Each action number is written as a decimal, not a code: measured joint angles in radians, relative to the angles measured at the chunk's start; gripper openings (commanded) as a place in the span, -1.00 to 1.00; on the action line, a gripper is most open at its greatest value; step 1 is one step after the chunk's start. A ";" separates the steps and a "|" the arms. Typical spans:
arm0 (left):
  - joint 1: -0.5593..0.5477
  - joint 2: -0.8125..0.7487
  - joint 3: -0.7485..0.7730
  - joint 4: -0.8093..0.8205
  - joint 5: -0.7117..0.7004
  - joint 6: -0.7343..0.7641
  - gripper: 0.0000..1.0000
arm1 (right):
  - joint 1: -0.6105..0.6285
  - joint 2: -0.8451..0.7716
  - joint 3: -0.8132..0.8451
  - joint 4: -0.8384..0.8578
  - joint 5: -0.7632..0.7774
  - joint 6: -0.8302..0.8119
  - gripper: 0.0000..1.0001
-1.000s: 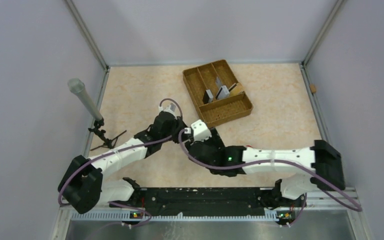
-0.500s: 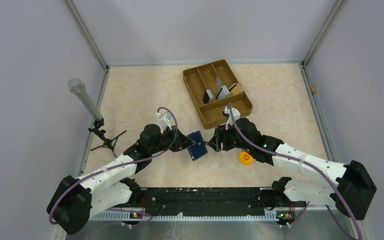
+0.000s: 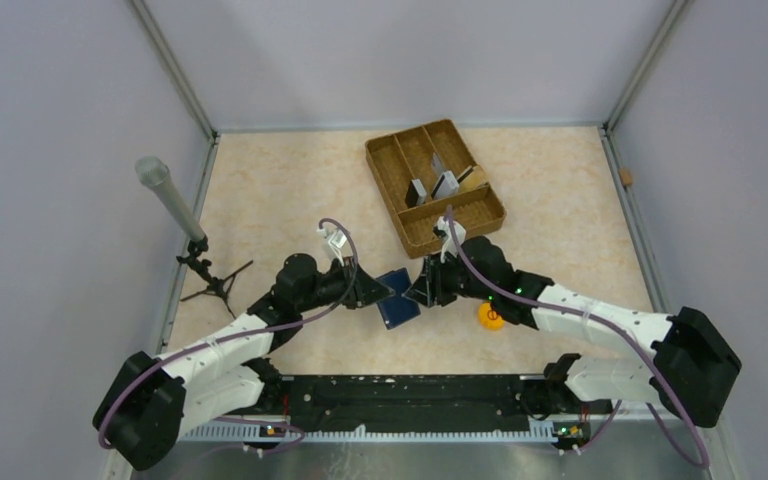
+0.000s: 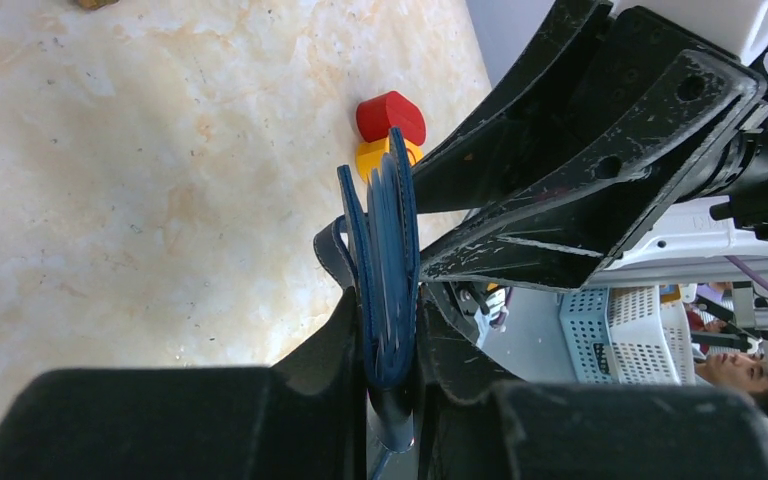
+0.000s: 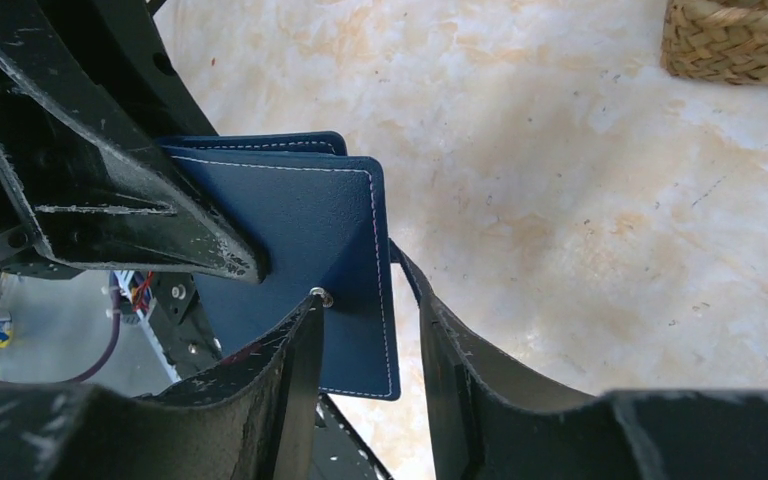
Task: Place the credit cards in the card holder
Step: Close the card holder at the center of the board.
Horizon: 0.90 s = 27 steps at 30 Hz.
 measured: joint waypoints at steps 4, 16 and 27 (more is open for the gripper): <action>0.002 0.002 -0.003 0.006 0.006 -0.001 -0.93 | 0.000 0.021 -0.003 0.018 -0.023 0.008 -0.34; 0.010 0.047 -0.019 0.027 0.016 -0.024 -0.50 | -0.008 0.067 -0.017 0.042 -0.050 0.016 -0.81; 0.011 0.095 -0.020 0.085 0.023 -0.044 -0.38 | -0.008 0.089 -0.023 0.074 -0.089 0.038 -0.92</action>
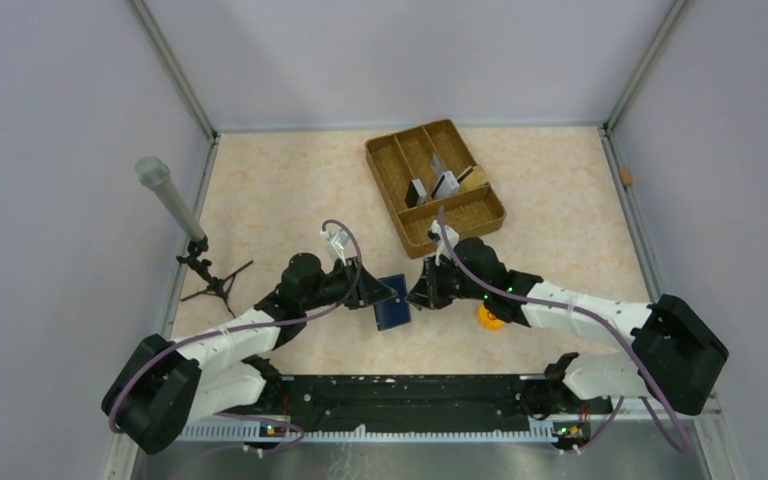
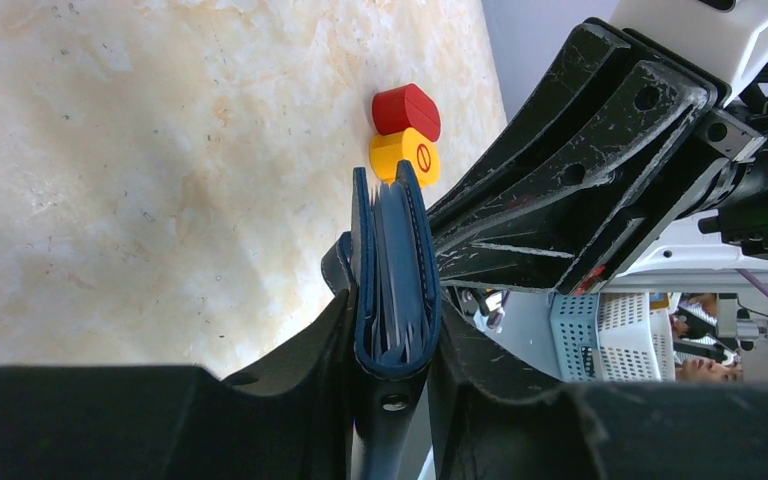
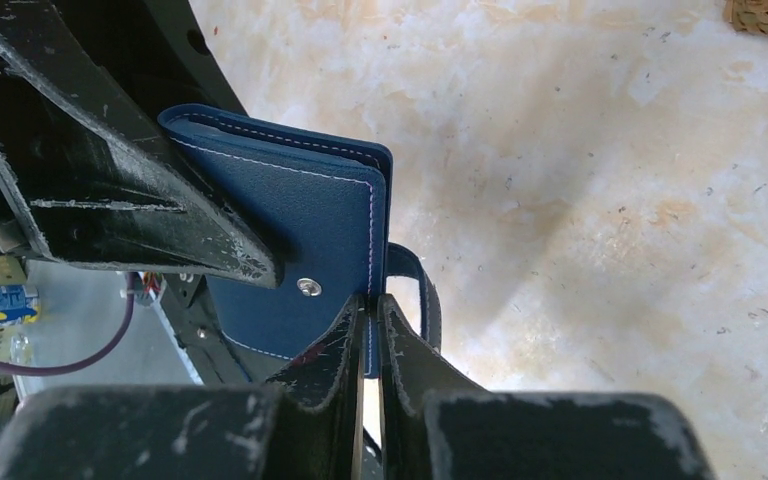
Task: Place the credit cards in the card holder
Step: Close the card holder at the center of the board.
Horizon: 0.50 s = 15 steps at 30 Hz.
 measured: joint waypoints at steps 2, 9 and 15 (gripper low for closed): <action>0.000 0.008 0.000 0.006 0.000 -0.001 -0.48 | 0.000 0.010 0.000 0.010 -0.004 0.003 -0.93; 0.004 0.017 -0.014 0.013 -0.014 -0.001 -1.00 | 0.000 0.021 0.000 0.006 0.000 0.007 -0.71; -0.001 -0.041 -0.026 0.014 0.006 0.006 -1.00 | -0.024 -0.061 0.000 -0.038 0.015 -0.019 0.05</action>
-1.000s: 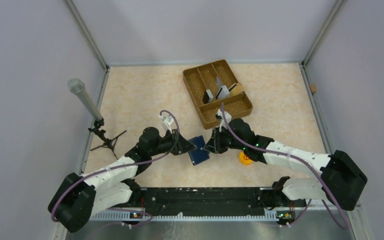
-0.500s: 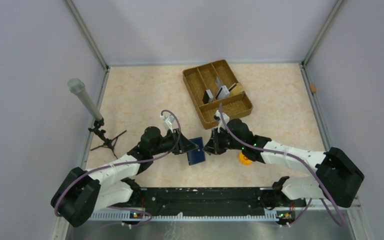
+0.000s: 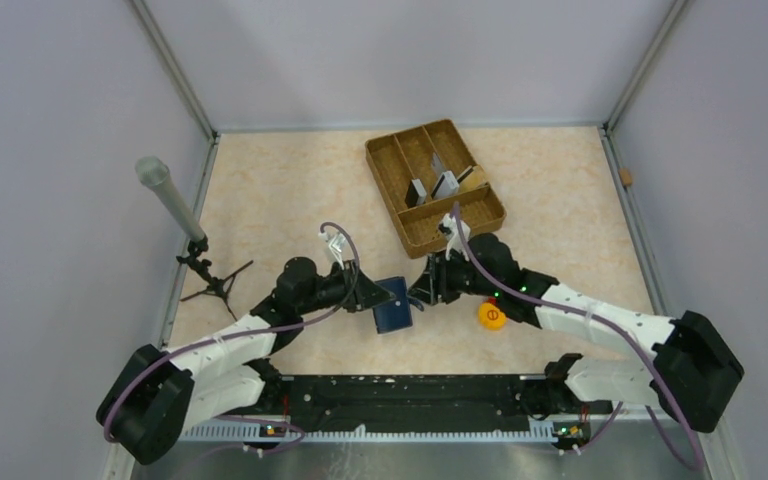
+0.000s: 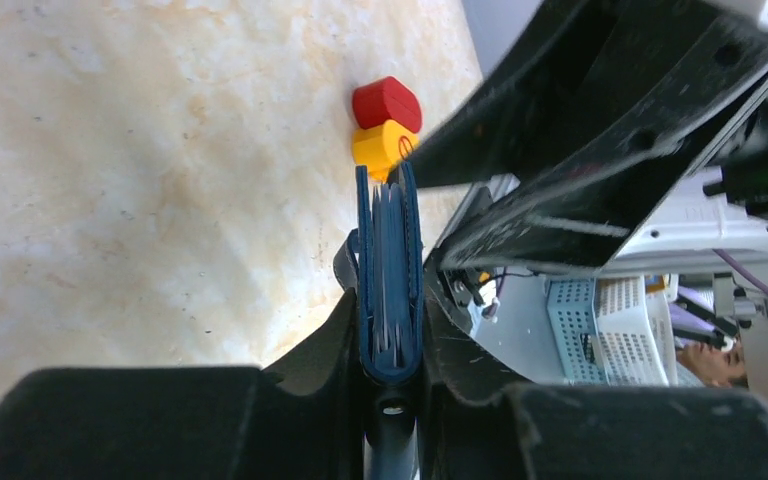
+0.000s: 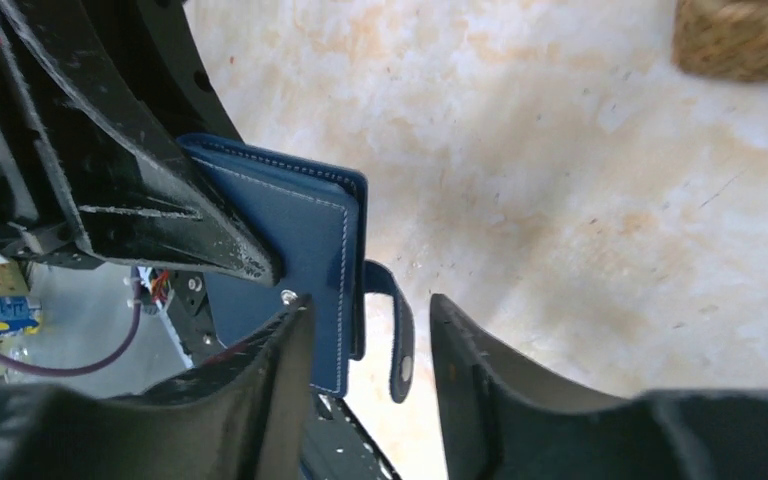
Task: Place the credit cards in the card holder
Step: Close the card holder at the center of the board.
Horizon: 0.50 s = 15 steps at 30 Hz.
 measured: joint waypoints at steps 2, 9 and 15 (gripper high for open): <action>0.000 -0.018 0.000 0.000 0.028 0.013 -1.00 | -0.033 -0.041 0.000 -0.005 -0.025 -0.019 0.19; -0.003 -0.057 0.000 0.024 0.184 0.029 -1.00 | -0.099 -0.116 0.000 0.003 -0.231 -0.072 0.38; -0.014 -0.090 0.002 0.043 0.283 0.029 -1.00 | -0.099 -0.121 -0.010 0.098 -0.434 -0.050 0.32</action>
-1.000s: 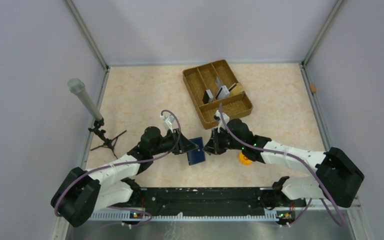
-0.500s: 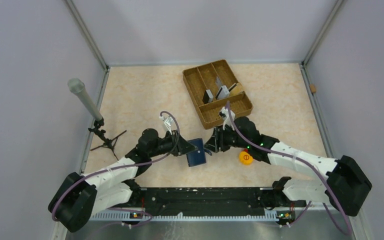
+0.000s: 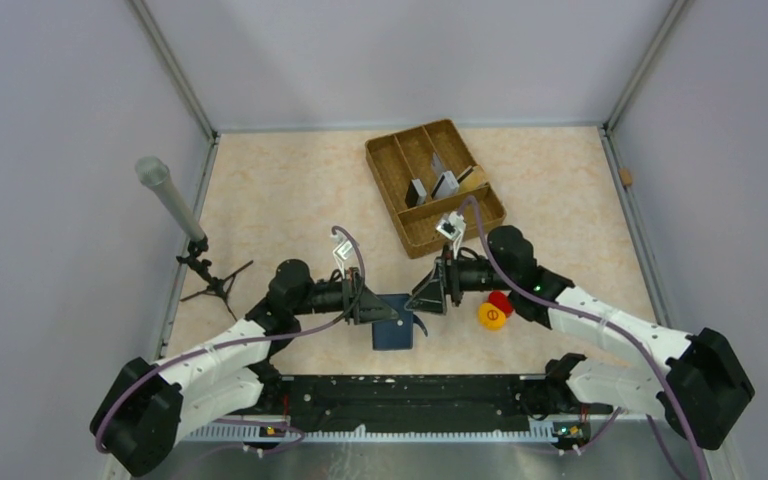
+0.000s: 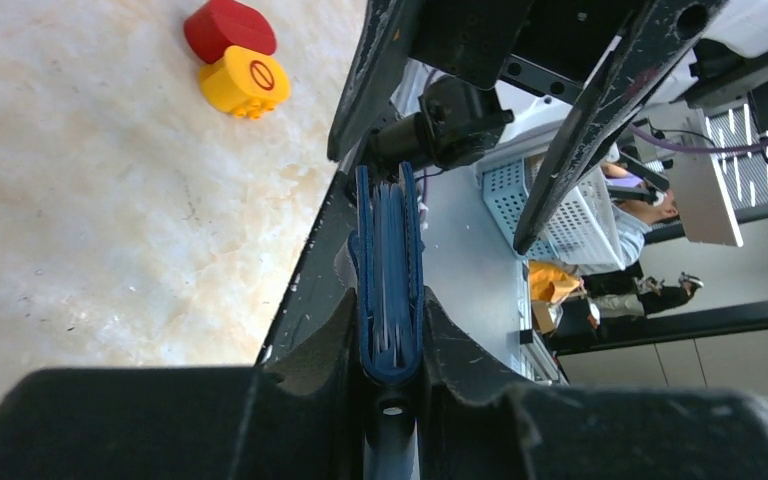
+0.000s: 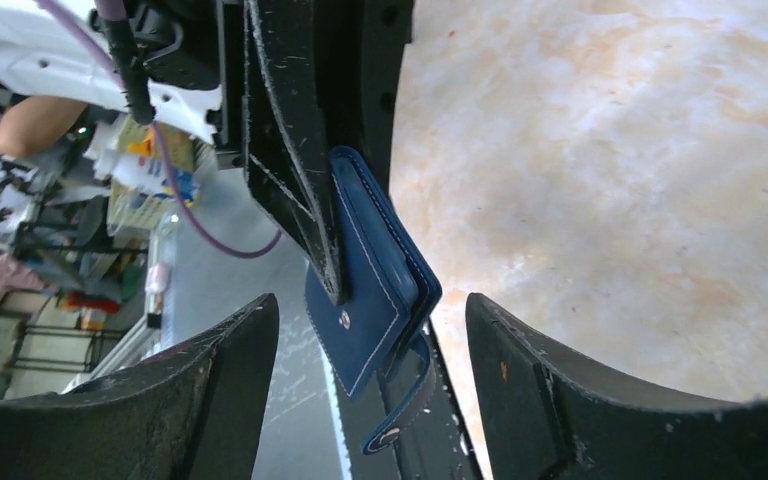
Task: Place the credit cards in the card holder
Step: Close the card holder at the center of the board.
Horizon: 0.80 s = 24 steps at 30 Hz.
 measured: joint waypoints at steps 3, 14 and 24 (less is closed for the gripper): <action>-0.005 -0.005 0.000 0.014 0.023 -0.006 -1.00 | 0.000 0.021 -0.005 0.050 -0.063 0.021 0.22; -0.014 0.002 0.000 0.105 0.041 -0.045 -0.88 | 0.019 0.093 -0.052 0.201 -0.159 0.100 -0.70; -0.015 0.002 0.000 0.113 0.039 -0.063 0.49 | -0.010 0.074 -0.068 0.233 -0.150 0.132 -1.00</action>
